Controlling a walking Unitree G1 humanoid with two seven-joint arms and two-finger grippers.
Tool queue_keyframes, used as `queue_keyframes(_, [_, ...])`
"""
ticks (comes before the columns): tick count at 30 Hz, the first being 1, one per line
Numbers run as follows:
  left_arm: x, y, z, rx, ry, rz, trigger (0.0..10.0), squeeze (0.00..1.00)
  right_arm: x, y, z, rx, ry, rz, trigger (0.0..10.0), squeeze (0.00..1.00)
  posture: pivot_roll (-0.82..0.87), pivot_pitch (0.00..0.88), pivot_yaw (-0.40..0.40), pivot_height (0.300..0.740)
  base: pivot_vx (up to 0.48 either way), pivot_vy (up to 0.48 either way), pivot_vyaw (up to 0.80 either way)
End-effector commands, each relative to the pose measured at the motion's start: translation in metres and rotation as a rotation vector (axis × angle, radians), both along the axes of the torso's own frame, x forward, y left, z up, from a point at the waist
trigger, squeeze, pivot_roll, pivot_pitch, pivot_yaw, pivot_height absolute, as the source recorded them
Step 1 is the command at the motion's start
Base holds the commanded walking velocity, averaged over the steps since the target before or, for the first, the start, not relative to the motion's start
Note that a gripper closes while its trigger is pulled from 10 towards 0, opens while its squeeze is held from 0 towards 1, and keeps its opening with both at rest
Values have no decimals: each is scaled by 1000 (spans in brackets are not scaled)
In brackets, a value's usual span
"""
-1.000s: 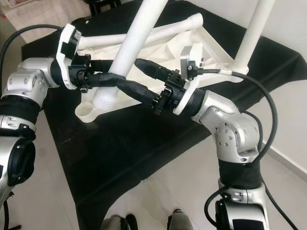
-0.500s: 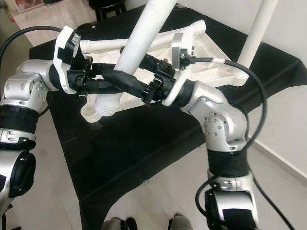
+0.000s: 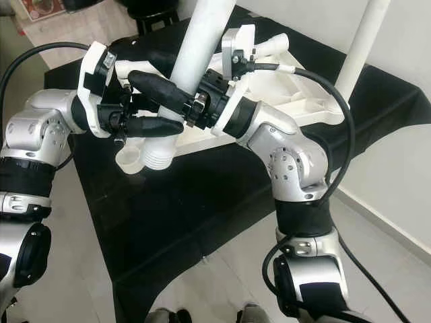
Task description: Building children table
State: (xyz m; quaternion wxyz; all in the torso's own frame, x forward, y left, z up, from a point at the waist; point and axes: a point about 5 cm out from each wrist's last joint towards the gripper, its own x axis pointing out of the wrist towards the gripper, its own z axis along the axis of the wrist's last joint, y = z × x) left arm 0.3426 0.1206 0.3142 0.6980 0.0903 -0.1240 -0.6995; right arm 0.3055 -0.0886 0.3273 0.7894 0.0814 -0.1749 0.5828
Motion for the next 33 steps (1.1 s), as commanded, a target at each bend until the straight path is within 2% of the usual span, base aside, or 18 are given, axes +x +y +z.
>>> queue_keyframes(1, [-2, 1, 0, 15, -4, 0, 10000, 0, -5, 9, -6, -52, 3, 50, 0, 0, -196, 106, 107, 740, 0, 0, 0])
queue_keyframes(11, [-2, 13, 2, 16, -23, 64, 10000, 0, -2, 1, -13, -127, 5, -16, 0, 0, -197, 101, 104, 740, 0, 0, 0])
queue_keyframes(12, [-1, 16, 2, -3, -4, 91, 10000, 208, 2, -1, -12, -121, 6, -65, 0, 0, -196, 100, 102, 740, 0, 0, 0])
queue_keyframes(13, [-1, 16, 2, -3, -4, 91, 10000, 208, 2, -1, -12, -121, 6, -65, 0, 0, -196, 100, 102, 740, 0, 0, 0])
queue_keyframes(14, [-1, 19, 4, -30, 14, 118, 10000, 1000, 10, -6, -10, -108, 12, -148, 0, 0, -196, 100, 102, 740, 0, 0, 0])
queue_keyframes(15, [-4, 26, 6, -64, 25, 147, 10000, 1000, 26, -16, -7, -68, 40, -313, 0, 0, -192, 98, 102, 740, 0, 0, 0])
queue_keyframes(16, [-4, 26, 6, -64, 25, 147, 10000, 1000, 26, -16, -7, -68, 40, -313, 0, 0, -192, 98, 102, 740, 0, 0, 0])
queue_keyframes(18, [-17, 37, 6, -83, 25, 134, 10000, 1000, 39, -30, -6, -35, 69, -451, 0, 0, -191, 99, 101, 740, 0, 0, 0])
queue_keyframes(19, [-17, 37, 6, -83, 25, 134, 10000, 1000, 39, -30, -6, -35, 69, -451, 0, 0, -191, 99, 101, 740, 0, 0, 0])
queue_keyframes(20, [-32, 48, 3, -75, 20, 109, 10000, 1000, 47, -42, -6, -26, 82, -551, 0, 0, -188, 98, 100, 740, 0, 0, 0])
queue_keyframes(21, [-39, 52, 1, -68, 19, 95, 10000, 1000, 49, -47, -7, -26, 93, -579, 0, 0, -187, 98, 99, 740, 0, 0, 0])
queue_keyframes(24, [-46, 56, 0, -64, 18, 86, 10000, 1000, 50, -51, -8, -36, 102, -592, 0, 0, -186, 97, 97, 740, 0, 0, 0])
queue_keyframes(25, [-52, 60, 2, -85, 6, 100, 10000, 1000, 48, -51, -15, -128, 75, -586, 0, 0, -178, 97, 95, 740, 0, 0, 0])
queue_keyframes(26, [-57, 62, 7, -130, -10, 127, 10000, 1000, 41, -45, -26, -257, 24, -529, 0, 0, -173, 91, 90, 740, 0, 0, 0])
queue_keyframes(27, [-57, 62, 7, -130, -10, 127, 10000, 1000, 41, -45, -26, -257, 24, -529, 0, 0, -173, 91, 90, 740, 0, 0, 0])
queue_keyframes(29, [-59, 61, 18, -237, -34, 194, 10000, 1000, 24, -27, -46, -456, -51, -389, 0, 0, -170, 87, 88, 740, 0, 0, 0])
queue_keyframes(32, [-60, 58, 23, -281, -33, 220, 10000, 1000, 18, -19, -53, -503, -75, -338, 0, 0, -170, 87, 88, 740, 0, 0, 0])
queue_keyframes(33, [-59, 55, 28, -323, -47, 258, 10000, 1000, 13, -11, -59, -549, -107, -291, 0, 0, -172, 80, 86, 740, 0, 0, 0])
